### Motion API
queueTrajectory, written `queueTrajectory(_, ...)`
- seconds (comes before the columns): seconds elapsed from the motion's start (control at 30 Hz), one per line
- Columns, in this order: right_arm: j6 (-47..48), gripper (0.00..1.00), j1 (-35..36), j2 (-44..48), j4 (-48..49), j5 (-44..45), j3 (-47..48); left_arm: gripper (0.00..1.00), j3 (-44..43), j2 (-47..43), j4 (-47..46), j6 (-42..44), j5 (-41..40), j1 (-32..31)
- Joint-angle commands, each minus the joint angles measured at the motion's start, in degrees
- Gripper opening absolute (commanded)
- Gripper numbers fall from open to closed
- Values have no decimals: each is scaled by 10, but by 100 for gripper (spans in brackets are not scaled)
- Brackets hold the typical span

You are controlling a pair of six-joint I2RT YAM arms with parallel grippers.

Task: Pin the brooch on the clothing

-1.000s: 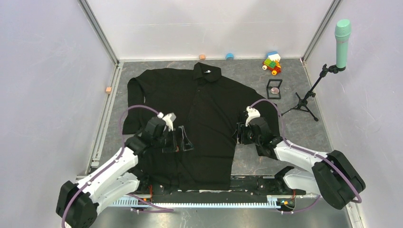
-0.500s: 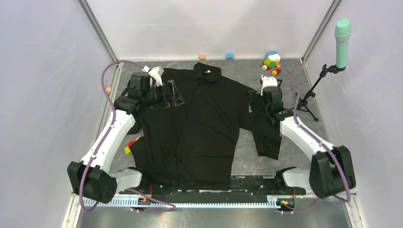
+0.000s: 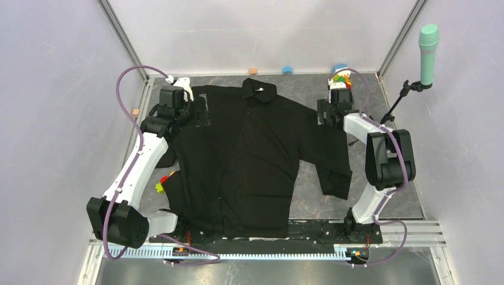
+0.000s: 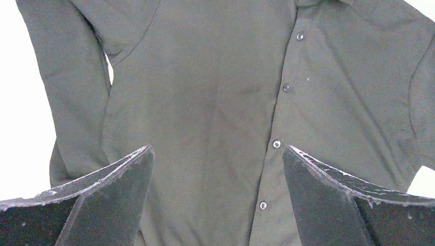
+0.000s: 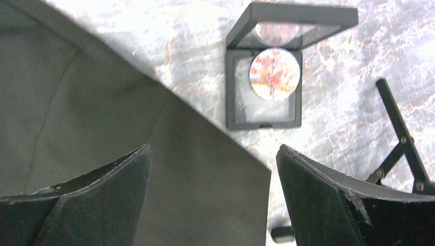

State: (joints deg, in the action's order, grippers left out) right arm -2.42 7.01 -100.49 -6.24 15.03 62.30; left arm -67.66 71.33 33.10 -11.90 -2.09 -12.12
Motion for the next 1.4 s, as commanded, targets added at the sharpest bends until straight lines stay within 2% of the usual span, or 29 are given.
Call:
queueTrajectory(0.0,19,95,-30,-43,30,-34,71,100,-5,4,-12,34,-26,1)
queueTrajectory(0.27,12,90,-79,-119,33,-100,132,100,-9,6,-6,36,-29,5)
queueTrajectory(0.63,36,90,-99,-164,29,-95,171,100,-8,-7,-6,35,-24,8)
queueTrajectory(1.0,42,82,-100,-188,17,-95,186,100,-7,-14,-7,34,-20,9)
queueTrajectory(1.2,41,71,-100,-193,16,-101,187,100,-5,-17,-9,33,-17,9)
queueTrajectory(1.37,40,56,-99,-193,14,-105,186,100,-5,-20,-9,32,-14,9)
